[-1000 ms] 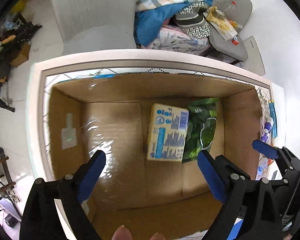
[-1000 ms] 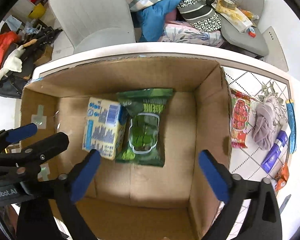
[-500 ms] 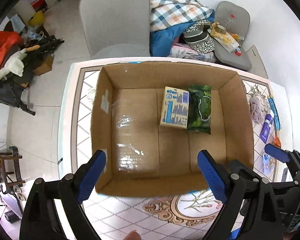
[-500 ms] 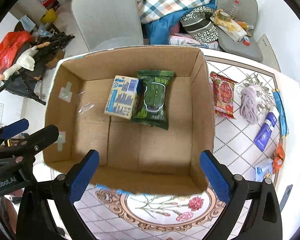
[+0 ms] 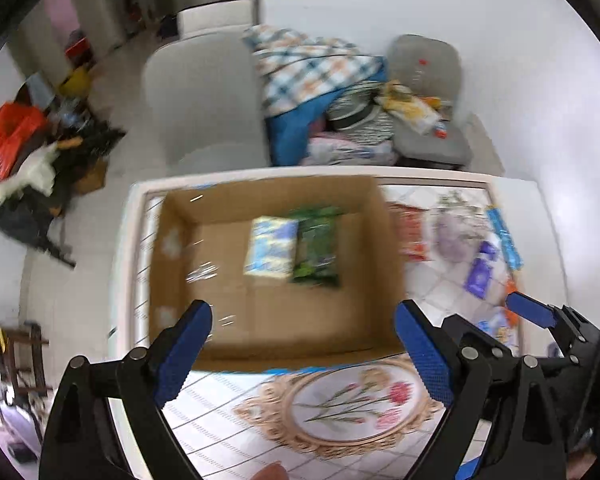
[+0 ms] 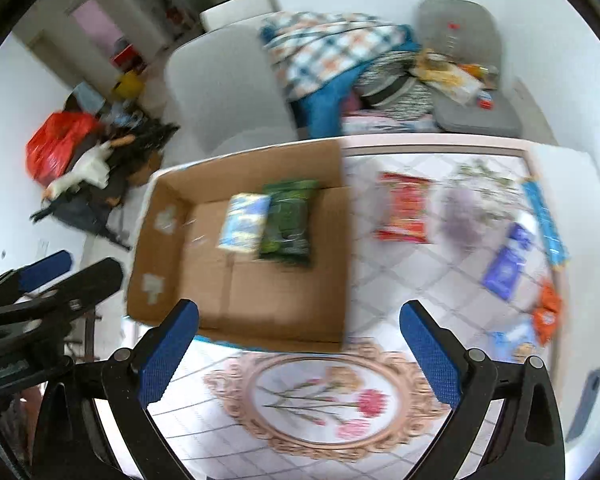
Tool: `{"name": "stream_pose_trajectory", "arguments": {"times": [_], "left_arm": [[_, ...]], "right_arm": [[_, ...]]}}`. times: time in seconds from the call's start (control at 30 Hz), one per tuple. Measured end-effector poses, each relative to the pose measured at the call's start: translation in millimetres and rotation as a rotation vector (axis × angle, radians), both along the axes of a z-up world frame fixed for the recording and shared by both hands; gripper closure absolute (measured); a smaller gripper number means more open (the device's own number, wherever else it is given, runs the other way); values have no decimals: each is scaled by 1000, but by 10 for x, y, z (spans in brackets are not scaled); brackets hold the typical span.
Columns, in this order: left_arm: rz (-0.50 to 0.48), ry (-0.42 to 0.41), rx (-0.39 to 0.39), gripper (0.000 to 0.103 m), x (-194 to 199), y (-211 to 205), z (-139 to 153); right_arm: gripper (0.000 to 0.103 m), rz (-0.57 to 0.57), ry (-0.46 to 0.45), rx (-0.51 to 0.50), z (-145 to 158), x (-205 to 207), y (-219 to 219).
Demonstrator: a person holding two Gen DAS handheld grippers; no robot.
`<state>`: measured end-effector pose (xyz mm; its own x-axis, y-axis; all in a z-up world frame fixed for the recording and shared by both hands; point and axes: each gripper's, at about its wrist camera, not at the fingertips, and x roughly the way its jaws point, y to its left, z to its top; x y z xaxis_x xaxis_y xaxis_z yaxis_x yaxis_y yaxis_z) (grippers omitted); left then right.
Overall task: Organize soft objects
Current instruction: 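Grasp the lilac cloth with the left tool while the right tool grasps the purple toothpaste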
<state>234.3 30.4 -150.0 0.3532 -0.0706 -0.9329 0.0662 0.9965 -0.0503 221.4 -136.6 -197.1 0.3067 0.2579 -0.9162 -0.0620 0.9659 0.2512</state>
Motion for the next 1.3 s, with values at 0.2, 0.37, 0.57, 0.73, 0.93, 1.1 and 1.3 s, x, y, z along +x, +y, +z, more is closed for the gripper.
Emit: {"name": "stream_pose_trajectory", "arguments": {"times": [0.2,0.37,0.57,0.73,0.93,1.1,1.3], "left_arm": [[-96,81,-55,9,510,-1025,-239],[-125,198,-13,9,1101,-1735,-851],[-121,348,79,11,1650,-2275,-1734],[-111,459,3,12,1830,-2563,-2184],[-128,555,-14,19,1864,-2866,-2593],[-167,579,52,67,1816,-3018,-2842],[-116,550,30,73,1672,-2843,-2840]], "right_arm": [[1,-193,12,-125,-33,123,-1445],[1,-294,87,-174,-312,362,-2501],[1,-341,202,-175,-894,786,-3243],[1,-327,275,-177,-1418,1200,-3446],[8,-282,356,-221,-1899,1567,-3519],[8,-266,386,-110,-2038,1561,-3362],[27,-299,462,13,-2366,1505,-3087]]}}
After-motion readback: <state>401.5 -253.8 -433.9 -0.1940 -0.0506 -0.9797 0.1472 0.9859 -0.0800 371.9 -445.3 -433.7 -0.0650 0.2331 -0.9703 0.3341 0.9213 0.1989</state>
